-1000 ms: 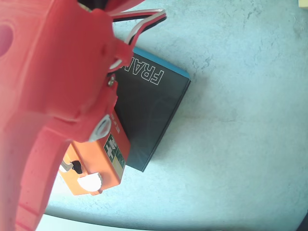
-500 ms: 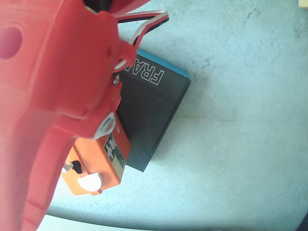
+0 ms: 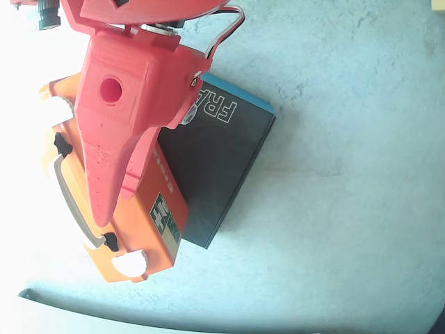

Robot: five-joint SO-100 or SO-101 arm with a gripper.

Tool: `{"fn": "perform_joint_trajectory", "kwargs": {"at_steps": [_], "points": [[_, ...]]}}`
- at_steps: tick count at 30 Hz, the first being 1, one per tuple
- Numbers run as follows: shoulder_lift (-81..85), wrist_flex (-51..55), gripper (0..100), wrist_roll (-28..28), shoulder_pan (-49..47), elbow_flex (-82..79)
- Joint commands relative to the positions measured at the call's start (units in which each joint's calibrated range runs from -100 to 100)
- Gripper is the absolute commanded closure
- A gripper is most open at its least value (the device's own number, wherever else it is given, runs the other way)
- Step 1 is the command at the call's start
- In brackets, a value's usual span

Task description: Grab the white handle of the orange box

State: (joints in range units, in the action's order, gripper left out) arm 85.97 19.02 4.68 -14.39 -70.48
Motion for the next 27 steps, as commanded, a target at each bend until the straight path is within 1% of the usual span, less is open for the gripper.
{"fn": "perform_joint_trajectory", "kwargs": {"at_steps": [1,6,14,18,22,23,27], "points": [[-9.6,-6.2,81,0.3,-0.5,7.3],[-23.3,-6.8,81,-0.1,-2.6,23.4],[-50.2,-4.9,81,-0.1,-9.1,61.3],[-60.3,1.9,81,0.1,-10.3,79.0],[-67.0,9.3,81,0.2,-9.9,92.3],[-69.5,13.1,78,0.3,-9.6,96.9],[-72.8,21.7,70,0.3,-9.7,102.9]]}}
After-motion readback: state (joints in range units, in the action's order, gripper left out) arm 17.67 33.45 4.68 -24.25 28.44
